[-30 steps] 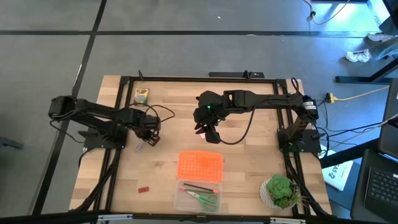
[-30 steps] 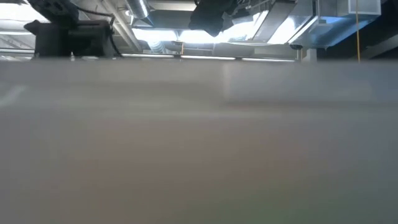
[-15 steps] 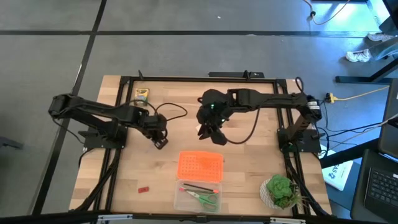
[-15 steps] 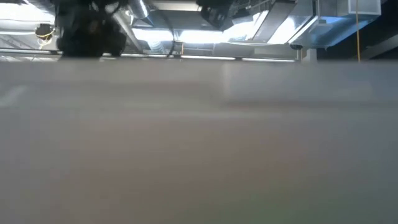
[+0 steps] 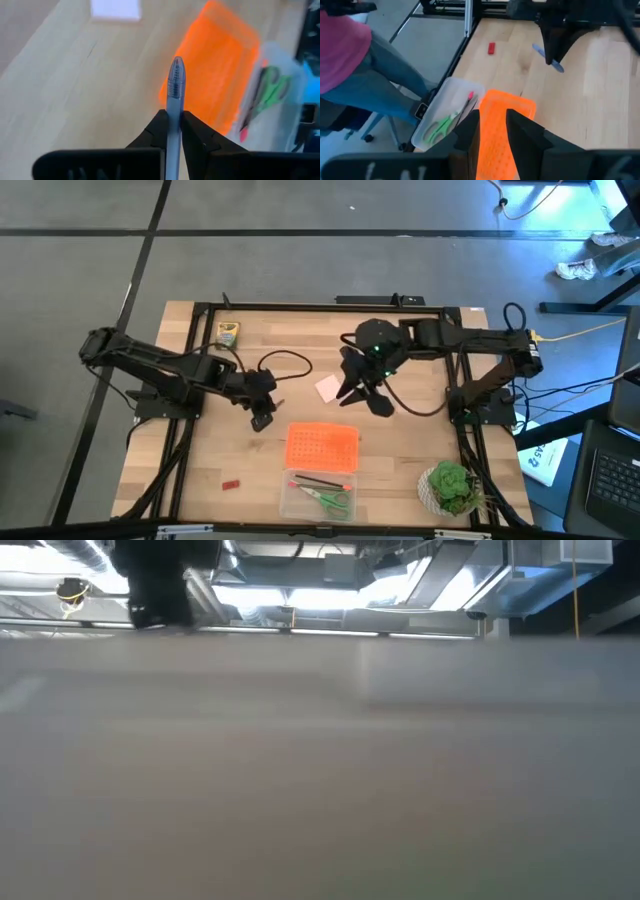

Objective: Pack school essentials
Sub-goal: Put the blue pen into the orange supply box

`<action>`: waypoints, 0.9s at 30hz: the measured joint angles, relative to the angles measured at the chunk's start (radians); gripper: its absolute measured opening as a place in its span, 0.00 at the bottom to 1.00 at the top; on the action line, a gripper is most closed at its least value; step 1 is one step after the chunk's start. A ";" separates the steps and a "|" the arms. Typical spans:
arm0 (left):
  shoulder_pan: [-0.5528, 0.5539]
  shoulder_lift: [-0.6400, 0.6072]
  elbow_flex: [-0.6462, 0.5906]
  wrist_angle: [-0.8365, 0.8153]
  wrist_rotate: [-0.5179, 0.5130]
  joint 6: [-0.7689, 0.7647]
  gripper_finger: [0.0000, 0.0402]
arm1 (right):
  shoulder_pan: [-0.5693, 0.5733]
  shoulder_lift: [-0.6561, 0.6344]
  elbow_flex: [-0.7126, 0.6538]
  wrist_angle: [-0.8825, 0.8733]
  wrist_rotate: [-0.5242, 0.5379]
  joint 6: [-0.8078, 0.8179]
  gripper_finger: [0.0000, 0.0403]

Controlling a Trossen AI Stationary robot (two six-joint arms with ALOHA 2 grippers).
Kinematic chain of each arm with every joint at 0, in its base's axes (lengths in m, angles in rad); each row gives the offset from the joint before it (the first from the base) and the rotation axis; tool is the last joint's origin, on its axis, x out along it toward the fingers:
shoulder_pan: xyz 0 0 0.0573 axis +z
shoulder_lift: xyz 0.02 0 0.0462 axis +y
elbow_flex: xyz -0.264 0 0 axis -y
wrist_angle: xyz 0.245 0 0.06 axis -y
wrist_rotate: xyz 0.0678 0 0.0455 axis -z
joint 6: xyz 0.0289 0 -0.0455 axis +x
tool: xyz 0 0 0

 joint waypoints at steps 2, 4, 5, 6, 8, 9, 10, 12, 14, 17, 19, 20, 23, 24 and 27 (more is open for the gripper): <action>-0.016 0.000 0.000 0.056 -0.025 0.026 0.06 | 0.008 -0.005 0.000 -0.015 0.011 0.002 0.24; -0.029 0.000 0.000 0.103 -0.045 0.044 0.06 | 0.011 -0.009 0.000 -0.030 0.011 0.001 0.24; -0.037 0.000 0.000 0.126 -0.053 0.055 0.06 | 0.013 -0.012 0.000 -0.039 0.012 0.001 0.24; -0.044 0.000 0.000 0.151 -0.059 0.075 0.06 | 0.013 -0.013 0.000 -0.055 0.012 0.001 0.24; -0.061 0.000 0.001 0.206 -0.066 0.119 0.06 | 0.013 -0.013 0.000 -0.062 0.012 0.001 0.24; -0.068 0.000 0.001 0.225 -0.073 0.129 0.06 | 0.013 -0.013 0.000 -0.070 0.012 0.001 0.24; -0.075 0.000 0.001 0.244 -0.079 0.139 0.06 | 0.013 -0.013 0.000 -0.079 0.012 0.000 0.24; -0.083 0.000 0.001 0.277 -0.085 0.148 0.06 | 0.013 -0.013 0.000 -0.103 0.012 -0.004 0.24; -0.093 0.000 0.001 0.303 -0.090 0.149 0.06 | 0.013 -0.013 0.000 -0.136 0.012 -0.005 0.24; -0.110 0.000 0.001 0.329 -0.089 0.149 0.06 | 0.013 -0.013 0.000 -0.175 0.012 -0.006 0.24; -0.117 0.000 0.001 0.339 -0.088 0.149 0.06 | 0.014 -0.011 0.000 -0.192 0.012 -0.005 0.24; -0.121 0.000 0.001 0.340 -0.088 0.149 0.06 | 0.015 -0.006 0.000 -0.195 0.012 -0.008 0.24; -0.134 0.000 0.001 0.341 -0.090 0.149 0.06 | 0.019 0.014 0.000 -0.216 0.012 -0.030 0.24; -0.142 0.000 0.001 0.341 -0.089 0.149 0.06 | 0.024 0.023 0.000 -0.214 0.012 -0.030 0.24; -0.161 0.000 0.001 0.340 -0.088 0.153 0.06 | 0.046 0.064 0.000 -0.211 0.011 -0.032 0.24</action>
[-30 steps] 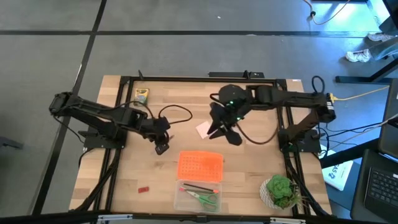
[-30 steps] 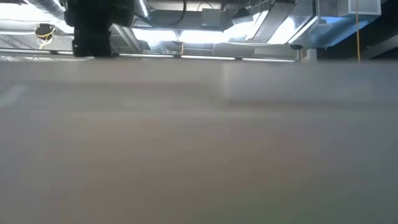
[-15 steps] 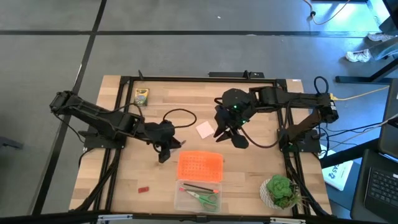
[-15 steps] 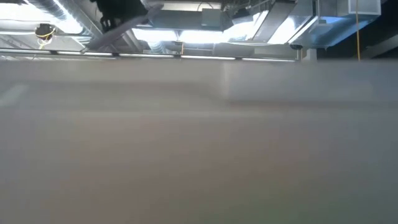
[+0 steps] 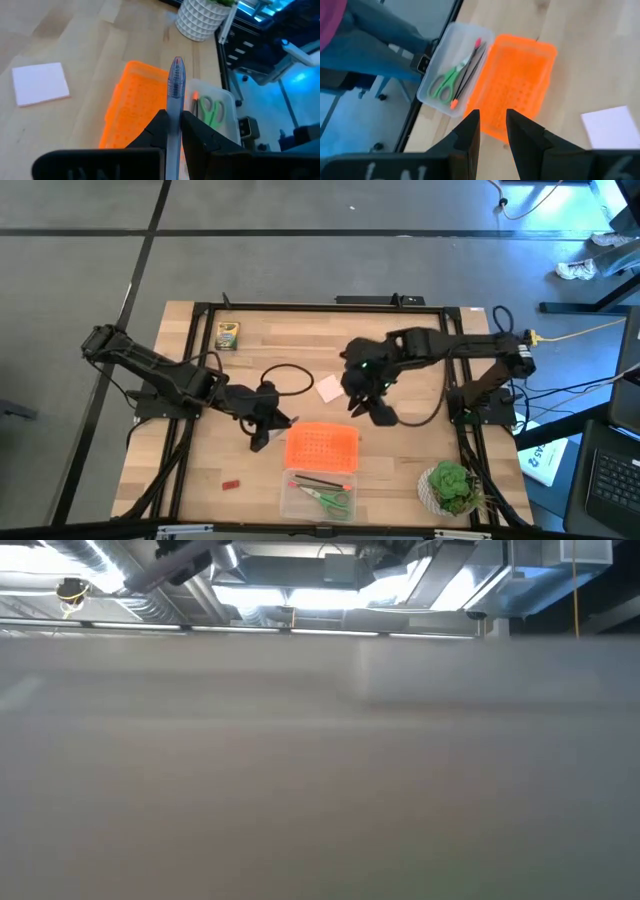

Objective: Pack school essentials
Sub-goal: Put the blue pen into the orange supply box

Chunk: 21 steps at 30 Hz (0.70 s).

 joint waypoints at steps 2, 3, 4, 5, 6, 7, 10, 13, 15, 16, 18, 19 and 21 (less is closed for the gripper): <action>-0.014 0.000 0.000 0.000 0.003 0.014 0.06 | 0.015 0.033 0.000 0.002 0.000 0.005 0.24; -0.020 0.000 0.000 0.000 0.006 0.015 0.06 | 0.022 0.049 0.000 0.005 0.001 0.014 0.24; -0.026 0.000 0.000 0.000 0.009 0.016 0.06 | 0.028 0.065 0.000 0.015 0.000 0.035 0.24; -0.032 0.000 0.000 0.000 0.011 0.016 0.06 | 0.034 0.081 0.000 0.034 0.000 0.041 0.24; -0.039 0.000 0.000 0.000 0.012 0.017 0.06 | 0.037 0.099 0.000 0.053 0.000 0.038 0.24; -0.044 0.000 0.000 0.000 0.012 0.019 0.06 | 0.040 0.117 0.000 0.068 -0.001 0.027 0.24; -0.058 0.000 0.000 -0.001 0.012 0.022 0.06 | 0.040 0.178 0.000 0.079 -0.004 -0.008 0.24; -0.070 0.000 0.000 -0.001 0.012 0.021 0.06 | 0.039 0.245 0.000 0.080 0.001 -0.022 0.24; -0.074 0.000 0.000 -0.004 0.012 0.020 0.06 | 0.039 0.291 0.000 0.083 0.001 -0.033 0.24; -0.076 0.000 0.000 -0.007 0.012 0.017 0.06 | 0.039 0.312 0.000 0.085 0.001 -0.045 0.24; -0.079 0.000 0.000 -0.008 0.012 0.016 0.06 | 0.039 0.348 0.000 0.099 0.001 -0.057 0.24; -0.079 0.000 0.000 -0.009 0.012 0.016 0.06 | 0.039 0.366 0.000 0.110 0.001 -0.067 0.24; -0.079 0.000 0.000 -0.014 0.012 0.014 0.06 | 0.039 0.397 0.000 0.122 0.001 -0.074 0.24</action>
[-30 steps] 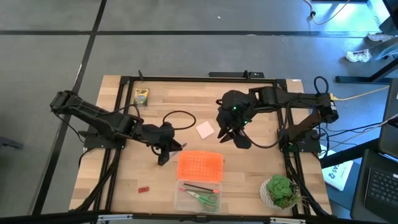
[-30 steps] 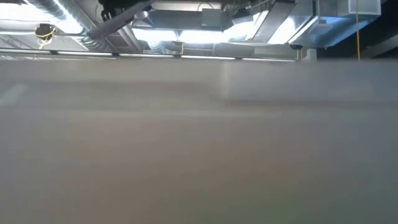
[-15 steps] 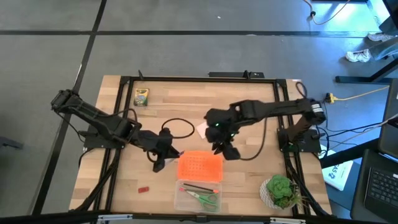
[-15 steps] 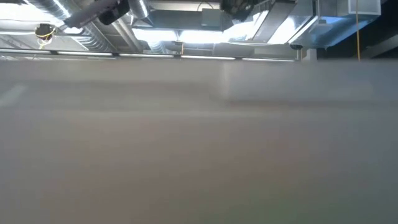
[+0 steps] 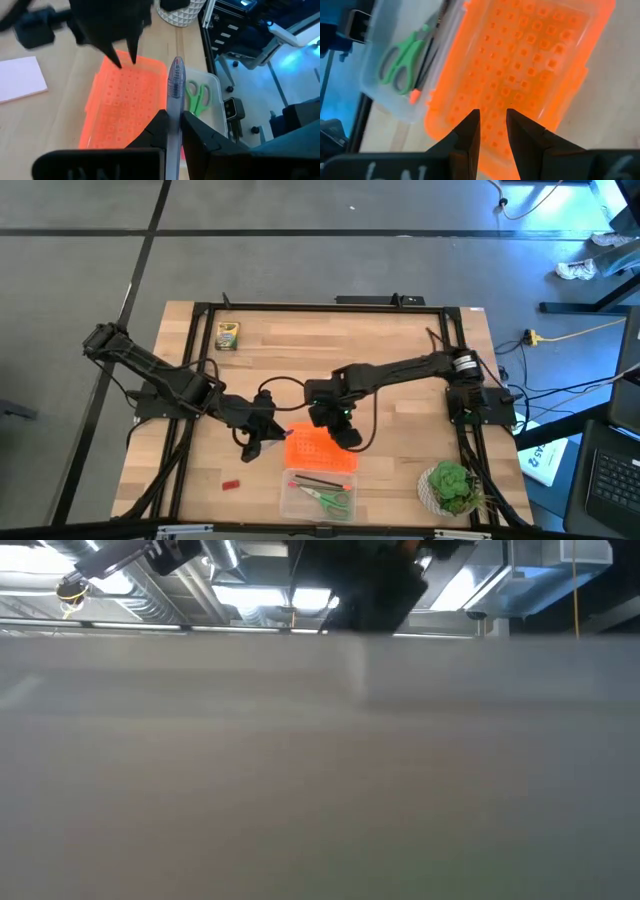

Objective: Pack school essentials
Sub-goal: Put the blue pen into the orange supply box

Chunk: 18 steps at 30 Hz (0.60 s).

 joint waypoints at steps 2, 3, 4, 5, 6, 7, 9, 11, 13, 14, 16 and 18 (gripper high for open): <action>0.000 0.000 0.000 -0.003 0.000 0.000 0.06 | 0.000 0.029 0.000 0.027 0.000 -0.001 0.24; 0.000 -0.001 0.000 -0.003 0.000 -0.001 0.06 | 0.000 0.042 0.000 0.039 0.000 -0.002 0.24; 0.000 -0.002 0.000 -0.004 0.000 -0.004 0.06 | 0.000 0.053 0.000 0.051 0.000 -0.003 0.24; 0.000 -0.002 0.000 -0.007 0.000 -0.013 0.06 | 0.000 0.067 0.000 0.064 0.000 -0.004 0.24; 0.000 -0.002 0.000 -0.013 0.000 -0.020 0.06 | 0.000 0.080 0.000 0.079 -0.001 -0.004 0.24; 0.000 -0.002 0.000 -0.018 0.000 -0.025 0.06 | 0.000 0.094 0.000 0.087 0.000 -0.004 0.24; 0.000 -0.002 0.000 -0.020 0.000 -0.027 0.06 | 0.000 0.122 0.000 0.104 0.000 -0.004 0.24; 0.000 -0.002 0.000 -0.021 0.000 -0.027 0.06 | 0.000 0.143 0.000 0.118 0.003 -0.010 0.24; 0.000 -0.002 0.000 -0.022 0.000 -0.031 0.06 | 0.000 0.159 0.000 0.119 0.028 -0.016 0.24; 0.000 -0.002 0.000 -0.025 0.000 -0.037 0.06 | 0.000 0.166 0.000 0.118 0.053 -0.019 0.24; 0.001 -0.002 0.000 -0.028 0.000 -0.046 0.06 | 0.000 0.171 -0.001 0.117 0.106 -0.024 0.24; 0.001 -0.002 0.000 -0.029 0.000 -0.048 0.06 | -0.001 0.171 -0.001 0.119 0.147 -0.025 0.24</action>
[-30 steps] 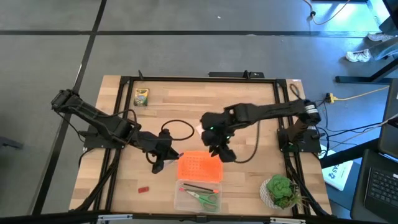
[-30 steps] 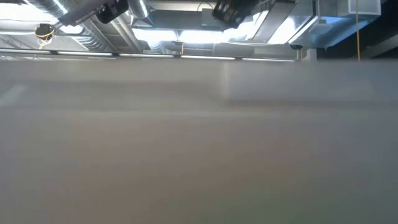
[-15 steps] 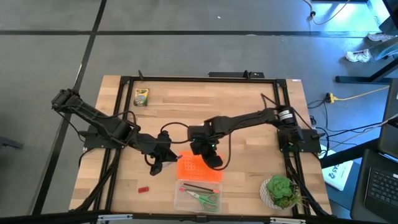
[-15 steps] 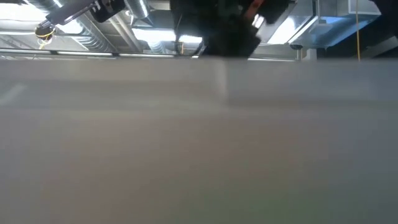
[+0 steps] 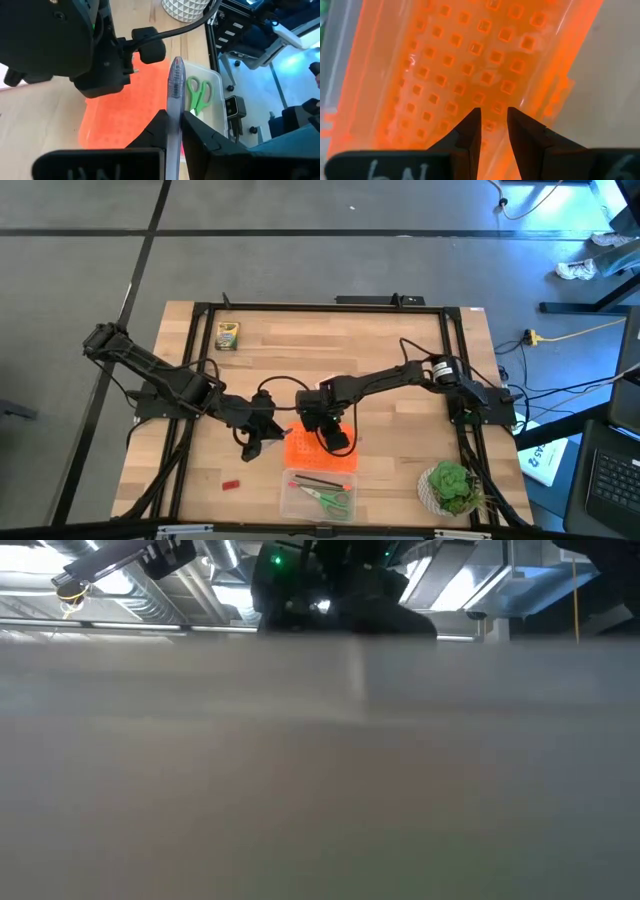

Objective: Pack school essentials
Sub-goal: Put the blue pen into the orange supply box

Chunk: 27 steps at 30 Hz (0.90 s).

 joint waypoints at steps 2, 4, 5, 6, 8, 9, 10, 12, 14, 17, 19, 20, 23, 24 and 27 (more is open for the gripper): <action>0.000 -0.008 0.000 -0.007 0.000 0.000 0.06 | -0.001 0.000 0.000 0.000 0.034 0.000 0.24; 0.002 -0.018 0.000 -0.009 -0.001 0.000 0.06 | -0.003 0.000 0.000 -0.001 0.064 0.000 0.24; 0.004 -0.025 0.000 -0.019 -0.002 0.000 0.06 | -0.004 0.000 0.000 -0.001 0.078 -0.002 0.24; 0.004 -0.031 0.000 -0.031 -0.004 -0.002 0.06 | -0.005 0.000 0.000 -0.001 0.091 -0.007 0.24; 0.005 -0.041 0.000 -0.044 -0.013 -0.004 0.06 | -0.011 0.000 0.000 -0.001 0.110 -0.027 0.24; 0.005 -0.045 0.000 -0.050 -0.017 -0.004 0.06 | -0.014 0.000 0.000 -0.001 0.123 -0.030 0.24; 0.005 -0.047 0.000 -0.052 -0.019 -0.004 0.06 | -0.019 0.000 0.000 -0.002 0.139 -0.030 0.24; 0.005 -0.051 0.000 -0.056 -0.019 -0.004 0.06 | -0.034 0.000 0.000 -0.007 0.163 -0.030 0.24; 0.005 -0.053 0.000 -0.057 -0.019 -0.001 0.06 | -0.048 0.000 0.000 -0.009 0.165 -0.030 0.24; 0.005 -0.055 0.000 -0.060 -0.019 0.003 0.06 | -0.060 -0.014 0.000 -0.019 0.127 -0.030 0.24; 0.005 -0.059 0.000 -0.062 -0.015 0.004 0.06 | -0.060 -0.040 0.004 -0.025 0.095 -0.028 0.24; 0.006 -0.060 0.000 -0.062 -0.012 0.007 0.06 | -0.060 -0.056 0.013 -0.038 0.091 -0.025 0.24; 0.006 -0.068 0.000 -0.060 -0.011 0.029 0.06 | -0.048 -0.115 0.045 -0.064 0.088 0.030 0.24; 0.006 -0.069 0.000 -0.057 -0.011 0.038 0.06 | -0.042 -0.137 0.053 -0.071 0.088 0.054 0.24; 0.015 -0.070 0.000 -0.049 0.001 0.077 0.06 | -0.013 -0.203 0.077 -0.077 0.091 0.110 0.24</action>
